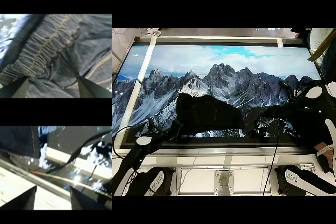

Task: Fold the clothes and pants, and hang the long-sleeved shirts on hangers.

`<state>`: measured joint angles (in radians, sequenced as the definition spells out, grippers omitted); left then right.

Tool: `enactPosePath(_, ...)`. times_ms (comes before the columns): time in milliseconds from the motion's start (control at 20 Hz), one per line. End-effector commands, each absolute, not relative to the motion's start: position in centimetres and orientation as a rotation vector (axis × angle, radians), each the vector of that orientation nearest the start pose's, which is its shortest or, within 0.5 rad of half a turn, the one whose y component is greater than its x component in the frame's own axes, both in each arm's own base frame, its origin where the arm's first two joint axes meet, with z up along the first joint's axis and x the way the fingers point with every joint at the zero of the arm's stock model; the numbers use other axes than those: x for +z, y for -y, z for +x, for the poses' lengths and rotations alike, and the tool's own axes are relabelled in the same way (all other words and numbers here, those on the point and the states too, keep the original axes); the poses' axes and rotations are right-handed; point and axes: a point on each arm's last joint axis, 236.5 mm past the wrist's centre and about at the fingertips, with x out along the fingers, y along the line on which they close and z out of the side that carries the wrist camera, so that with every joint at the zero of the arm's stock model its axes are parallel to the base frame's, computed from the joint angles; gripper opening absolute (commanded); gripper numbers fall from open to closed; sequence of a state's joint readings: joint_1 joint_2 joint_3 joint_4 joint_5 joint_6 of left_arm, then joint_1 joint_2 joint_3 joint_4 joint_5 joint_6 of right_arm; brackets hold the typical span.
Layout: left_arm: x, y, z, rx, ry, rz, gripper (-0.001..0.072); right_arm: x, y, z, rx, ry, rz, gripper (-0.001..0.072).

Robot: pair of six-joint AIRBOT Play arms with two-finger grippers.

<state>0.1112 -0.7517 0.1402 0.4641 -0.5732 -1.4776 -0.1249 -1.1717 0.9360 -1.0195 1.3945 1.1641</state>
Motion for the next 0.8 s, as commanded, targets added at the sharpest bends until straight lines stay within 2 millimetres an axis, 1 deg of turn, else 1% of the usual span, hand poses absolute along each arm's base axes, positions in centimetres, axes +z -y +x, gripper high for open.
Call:
enactPosePath(0, -6.4, 9.6, 25.6, -0.028, -1.0, -1.11, 0.0707, -0.5, -8.7, 27.8, 0.548, -1.467, 0.289, 0.0454)
enactPosePath(100, -6.8, 10.3, 23.7, -0.069, -1.076, -1.038, 0.0707, -0.5, -8.6, 28.4, 0.538, -1.446, 0.286, 0.0454)
enactPosePath(150, -7.1, 10.7, 22.8, -0.064, -1.118, -1.048, 0.0707, -0.5, -8.6, 28.4, 0.537, -1.446, 0.287, 0.0454)
enactPosePath(200, -7.0, 10.7, 22.6, -0.06, -1.125, -1.055, 0.0707, -0.5, -8.7, 28.2, 0.541, -1.453, 0.288, 0.0454)
enactPosePath(300, -6.5, 10.6, 22.9, -0.064, -1.097, -1.049, 0.0706, -0.4, -8.8, 27.7, 0.552, -1.471, 0.289, 0.0454)
enactPosePath(350, -6.6, 10.4, 22.8, -0.063, -1.096, -1.028, 0.0706, -0.4, -8.8, 27.7, 0.553, -1.472, 0.288, 0.0454)
enactPosePath(450, -7.7, 9.4, 22.2, -0.013, -1.125, -0.982, 0.0706, -0.5, -8.7, 28.1, 0.545, -1.456, 0.286, 0.0454)
enactPosePath(550, -8.5, 7.6, 22.6, 0.081, -1.101, -0.97, 0.0706, -0.5, -8.6, 28.6, 0.532, -1.435, 0.284, 0.0453)
enactPosePath(650, -8.1, 6.2, 24.2, 0.147, -1.014, -1.009, 0.0706, -0.6, -8.4, 29.2, 0.519, -1.413, 0.283, 0.0454)
enactPosePath(750, -8.2, 5.6, 24.7, 0.187, -0.99, -1.047, 0.0706, -0.6, -8.3, 29.8, 0.506, -1.393, 0.281, 0.0454)
